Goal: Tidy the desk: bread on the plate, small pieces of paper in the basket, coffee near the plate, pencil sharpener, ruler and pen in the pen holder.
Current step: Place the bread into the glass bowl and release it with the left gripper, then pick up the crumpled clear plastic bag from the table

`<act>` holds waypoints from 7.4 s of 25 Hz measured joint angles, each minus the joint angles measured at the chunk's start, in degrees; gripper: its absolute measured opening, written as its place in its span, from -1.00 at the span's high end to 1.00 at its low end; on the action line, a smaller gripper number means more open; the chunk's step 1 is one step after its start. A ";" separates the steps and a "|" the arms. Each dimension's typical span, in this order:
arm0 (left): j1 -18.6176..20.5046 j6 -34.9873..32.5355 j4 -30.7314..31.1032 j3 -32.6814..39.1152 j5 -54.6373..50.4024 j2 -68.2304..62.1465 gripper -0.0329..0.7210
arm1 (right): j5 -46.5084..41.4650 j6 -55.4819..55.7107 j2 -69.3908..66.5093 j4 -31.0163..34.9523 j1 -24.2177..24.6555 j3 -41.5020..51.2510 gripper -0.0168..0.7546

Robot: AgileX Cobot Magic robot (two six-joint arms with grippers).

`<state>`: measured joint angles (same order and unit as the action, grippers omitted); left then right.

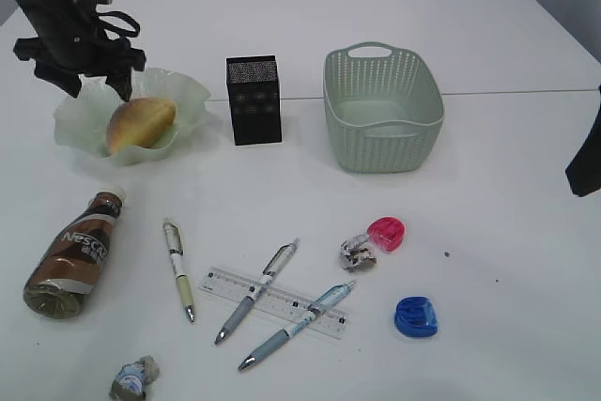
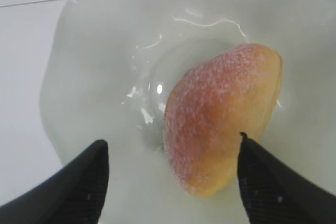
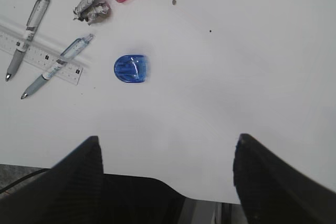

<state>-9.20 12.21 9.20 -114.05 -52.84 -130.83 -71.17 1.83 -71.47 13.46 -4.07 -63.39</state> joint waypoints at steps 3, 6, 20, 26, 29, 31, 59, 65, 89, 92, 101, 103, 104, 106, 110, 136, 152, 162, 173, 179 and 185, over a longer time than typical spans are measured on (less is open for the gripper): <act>0.00 0.00 0.00 -3.20 -5.13 0.00 -0.56 | 0.00 0.00 0.00 0.00 0.00 0.00 -0.51; 0.00 0.00 -0.16 -7.39 -11.35 0.00 -0.56 | 0.00 0.00 0.00 0.00 0.00 0.00 -0.51; 0.09 -1.19 -7.86 -9.85 -18.02 6.01 -0.39 | 0.00 0.00 0.00 0.00 0.00 0.00 -0.51; 0.09 -2.61 -8.63 -1.31 -18.02 16.14 -0.38 | 0.00 0.51 0.00 0.00 0.00 0.00 -0.51; 0.09 -2.98 -8.63 4.99 -18.14 23.31 -0.38 | 0.00 1.46 0.00 0.00 0.00 0.00 -0.51; 0.09 -2.98 -8.63 9.01 -18.24 27.92 -0.38 | 0.00 1.83 0.00 -0.16 -0.78 0.00 -0.51; 0.09 -3.01 -16.20 38.81 -19.23 68.90 -0.38 | 0.00 10.07 -0.42 0.06 -17.78 0.00 -0.50; 0.09 -3.01 -16.66 38.81 -19.23 68.90 -0.38 | 0.00 10.07 -6.15 0.17 -24.89 -0.89 -0.50; 0.09 -3.01 -14.70 38.81 -19.33 68.90 -0.38 | 0.09 7.69 -42.39 -9.10 -47.09 -38.55 -0.50; 0.09 -3.01 -14.35 38.81 -19.33 68.90 -0.38 | 0.21 7.69 -47.06 -9.19 -48.01 -42.98 -0.50; 0.09 -3.01 -13.91 38.81 -19.33 68.90 -0.38 | 0.44 6.48 -55.87 -9.19 -51.91 -47.25 -0.50; 0.09 -3.01 -13.69 38.81 -19.33 68.90 -0.38 | 0.44 6.48 -57.58 -9.19 -52.69 -47.25 -0.50; 0.09 -3.01 -13.61 38.81 -19.33 68.90 -0.38 | 0.44 6.48 -58.33 -9.08 -53.04 -47.25 -0.50; 0.09 -3.01 -13.43 38.81 -19.33 68.90 -0.38 | 0.52 6.44 -59.41 -8.74 -53.38 -47.25 -0.50; 0.09 -3.01 -13.07 38.81 -19.33 68.90 -0.38 | 1.34 6.35 -60.54 -7.81 -53.46 -47.36 -0.50; 0.09 -3.01 -12.36 38.81 -19.33 68.90 -0.38 | 8.90 6.08 -63.51 -5.67 -53.46 -48.00 -0.50; 0.09 -3.01 -12.12 38.81 -19.33 68.90 -0.38 | 8.43 6.08 -64.74 -5.69 -53.51 -48.38 -0.50; 0.09 -3.01 -11.90 38.81 -19.33 68.90 -0.38 | 8.43 6.08 -65.81 -5.79 -53.51 -48.48 -0.50; 0.09 -3.01 -11.19 38.81 -19.33 68.90 -0.38 | 8.53 5.96 -65.81 -5.79 -53.51 -48.48 -0.50; 0.09 -3.01 -11.09 38.81 -19.33 68.90 -0.38 | 8.53 5.96 -65.81 -5.79 -53.51 -48.48 -0.47; 0.09 -3.01 -11.09 38.81 -19.33 68.90 -0.38 | 8.95 5.96 -65.81 -5.79 -53.51 -48.48 -0.22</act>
<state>-9.11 9.20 -1.90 -75.23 -72.17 -61.93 -62.23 7.79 -137.28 7.66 -57.58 -111.87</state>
